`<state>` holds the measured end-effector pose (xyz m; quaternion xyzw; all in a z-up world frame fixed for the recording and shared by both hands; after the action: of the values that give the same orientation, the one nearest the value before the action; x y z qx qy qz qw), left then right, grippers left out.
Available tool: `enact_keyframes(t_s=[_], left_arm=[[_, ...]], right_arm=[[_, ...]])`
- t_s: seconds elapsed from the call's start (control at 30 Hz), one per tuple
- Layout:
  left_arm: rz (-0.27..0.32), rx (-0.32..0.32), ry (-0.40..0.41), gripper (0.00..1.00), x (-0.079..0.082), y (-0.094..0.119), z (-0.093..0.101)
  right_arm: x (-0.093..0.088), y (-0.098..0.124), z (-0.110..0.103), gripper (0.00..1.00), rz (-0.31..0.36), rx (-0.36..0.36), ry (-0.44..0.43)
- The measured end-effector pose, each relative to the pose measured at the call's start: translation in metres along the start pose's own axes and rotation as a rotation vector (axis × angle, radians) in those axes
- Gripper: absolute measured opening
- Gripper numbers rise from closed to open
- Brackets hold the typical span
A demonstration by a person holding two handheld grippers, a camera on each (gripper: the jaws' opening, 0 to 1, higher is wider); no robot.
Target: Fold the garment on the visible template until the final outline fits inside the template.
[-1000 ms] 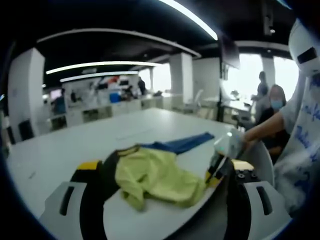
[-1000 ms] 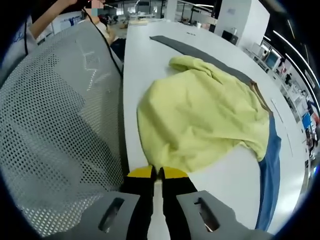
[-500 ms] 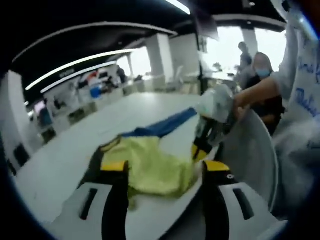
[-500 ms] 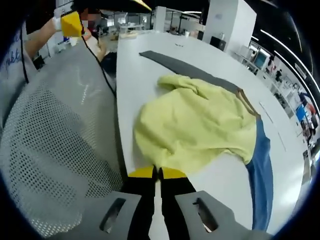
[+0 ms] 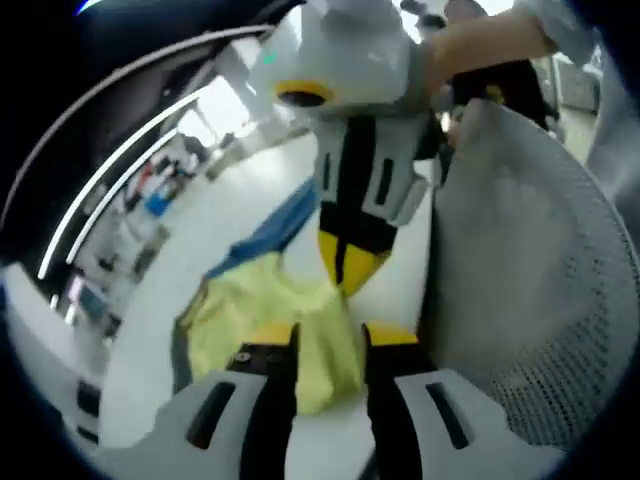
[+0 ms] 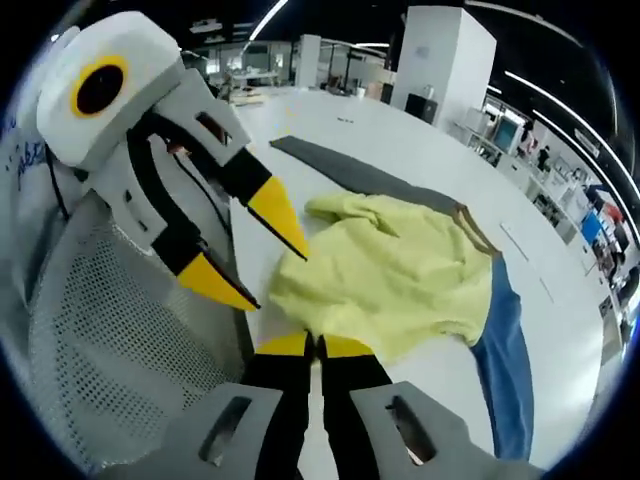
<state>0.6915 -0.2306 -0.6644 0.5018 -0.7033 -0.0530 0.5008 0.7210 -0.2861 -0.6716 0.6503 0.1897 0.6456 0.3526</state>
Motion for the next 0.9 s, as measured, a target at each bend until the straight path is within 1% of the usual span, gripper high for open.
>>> enact_keyframes(t_s=[0.07, 0.1, 0.17, 0.2, 0.27, 0.3, 0.37, 0.47, 0.57, 0.67, 0.77, 0.83, 0.9], left_arm=[[-0.005, -0.007, 0.017, 0.23, -0.001, -0.005, 0.003], [-0.008, -0.004, 0.013, 0.23, -0.002, -0.007, 0.004], [-0.036, 0.035, -0.048, 0.22, -0.004, -0.012, 0.0], [-0.043, 0.064, -0.098, 0.2, -0.005, -0.014, -0.002], [-0.055, 0.096, -0.17, 0.15, -0.005, -0.017, -0.004], [-0.052, 0.094, -0.177, 0.12, -0.004, -0.018, -0.003], [-0.045, 0.089, -0.171, 0.01, -0.003, -0.018, 0.0], [-0.041, 0.063, -0.188, 0.0, -0.001, -0.019, 0.001], [-0.048, 0.045, -0.179, 0.0, 0.004, -0.017, 0.0], [-0.035, 0.051, -0.202, 0.0, 0.01, -0.014, -0.005], [-0.03, 0.047, -0.202, 0.0, 0.016, -0.012, -0.01], [-0.022, 0.052, -0.212, 0.0, 0.02, -0.01, -0.013], [-0.013, 0.053, -0.208, 0.0, 0.025, -0.009, -0.017]], right_arm=[[0.002, 0.002, -0.001, 0.03, 0.015, 0.001, -0.017], [0.003, 0.002, -0.001, 0.03, 0.018, 0.001, -0.021], [0.004, 0.004, -0.003, 0.03, 0.026, 0.001, -0.026], [0.004, 0.005, -0.003, 0.03, 0.028, 0.001, -0.027], [0.005, 0.007, -0.005, 0.03, 0.036, -0.003, -0.028], [0.005, 0.008, -0.005, 0.03, 0.042, -0.006, -0.032], [0.006, 0.011, -0.004, 0.03, 0.052, -0.009, -0.043], [0.003, 0.014, -0.004, 0.03, 0.055, -0.017, -0.047], [0.0, 0.016, -0.005, 0.03, 0.043, -0.033, -0.028], [-0.001, 0.019, -0.007, 0.04, 0.033, -0.061, 0.023], [0.0, 0.021, -0.011, 0.05, 0.031, -0.08, 0.05], [0.001, 0.023, -0.013, 0.07, 0.027, -0.111, 0.095], [0.001, 0.024, -0.015, 0.12, 0.02, -0.14, 0.131]])
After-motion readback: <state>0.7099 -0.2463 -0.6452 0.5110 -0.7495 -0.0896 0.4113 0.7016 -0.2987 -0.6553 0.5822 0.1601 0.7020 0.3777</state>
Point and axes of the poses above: the point that each gripper's makers call its tool centre point, and the gripper's own axes: y roughly backward along the fingers, z roughly to its right, x roughly out of its top, the point moved 4 cm from there along y, roughly backward along the fingers, and after that the axes turned 4 degrees about x, right-handed, at the moved point
